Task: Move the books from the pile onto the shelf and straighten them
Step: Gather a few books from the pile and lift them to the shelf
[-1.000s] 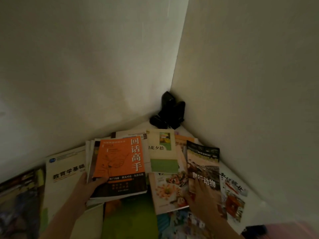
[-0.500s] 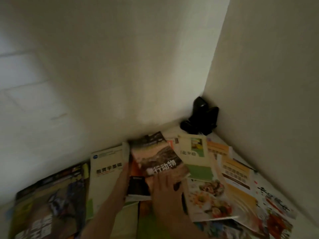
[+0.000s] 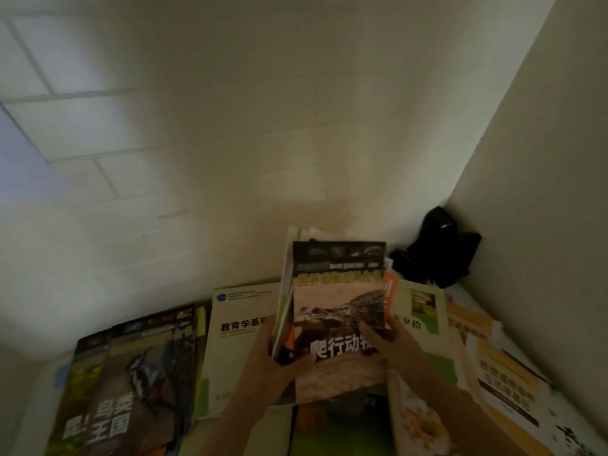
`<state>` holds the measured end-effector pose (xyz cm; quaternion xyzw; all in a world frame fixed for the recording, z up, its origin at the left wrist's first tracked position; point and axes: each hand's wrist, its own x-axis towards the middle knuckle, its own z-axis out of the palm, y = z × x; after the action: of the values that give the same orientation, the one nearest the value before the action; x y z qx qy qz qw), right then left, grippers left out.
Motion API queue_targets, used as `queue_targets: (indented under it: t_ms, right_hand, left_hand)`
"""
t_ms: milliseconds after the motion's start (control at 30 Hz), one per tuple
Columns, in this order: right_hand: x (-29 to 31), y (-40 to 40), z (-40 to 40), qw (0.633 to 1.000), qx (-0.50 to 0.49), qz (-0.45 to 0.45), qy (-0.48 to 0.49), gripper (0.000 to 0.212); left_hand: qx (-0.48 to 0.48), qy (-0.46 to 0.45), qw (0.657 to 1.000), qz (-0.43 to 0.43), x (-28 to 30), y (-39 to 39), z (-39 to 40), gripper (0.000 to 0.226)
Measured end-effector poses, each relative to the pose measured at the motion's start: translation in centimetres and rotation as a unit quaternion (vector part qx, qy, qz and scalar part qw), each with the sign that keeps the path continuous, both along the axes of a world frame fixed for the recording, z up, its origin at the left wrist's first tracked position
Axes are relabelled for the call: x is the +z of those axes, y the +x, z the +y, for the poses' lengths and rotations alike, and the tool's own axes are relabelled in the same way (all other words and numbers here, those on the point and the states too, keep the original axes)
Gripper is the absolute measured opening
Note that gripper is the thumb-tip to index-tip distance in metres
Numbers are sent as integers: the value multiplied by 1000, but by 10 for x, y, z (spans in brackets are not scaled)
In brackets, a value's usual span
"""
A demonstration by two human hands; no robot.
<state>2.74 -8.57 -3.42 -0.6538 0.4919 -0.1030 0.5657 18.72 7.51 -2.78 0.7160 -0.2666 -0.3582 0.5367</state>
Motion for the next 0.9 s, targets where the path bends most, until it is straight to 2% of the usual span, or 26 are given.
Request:
queue_targets:
  t_ms: [100,167,300,367,433,500,567,667,800,900]
  right_hand:
    - [13,9,7,995,33,-89,4,55]
    - [25,21,12,985,44,-164,-33,44]
    - [33,59,29,968,98,-209,-101,46]
    - [25,75,37,964,126,-208,-108,48]
    - [11,87,42,962,157,-203,-92,60]
    - [0,95,49,964,165,-204,-47,79]
    - [-9,102,58,967,138,-207,-60,86]
    - [-19,108,69,968,84,-221,-85,85]
    - [-26,110,74,968,72,-221,-94,85]
    - [-27,110,69,971,107,-200,-76,63]
  left_hand:
    - [-19,-38,998,-53,18,17,6,68]
    - [-18,-58,995,-80,34,35,12,70]
    - [-7,-77,994,-77,44,69,35,66]
    - [21,-59,996,-66,33,80,50,79]
    - [38,-39,997,-53,19,84,60,92]
    - [70,-34,997,-21,0,82,67,78]
    - [99,-23,995,-8,-12,80,69,71]
    - [103,-47,994,2,-21,79,67,105]
    - [138,-85,987,15,-17,81,63,97]
    - [110,-90,990,0,-25,84,66,96]
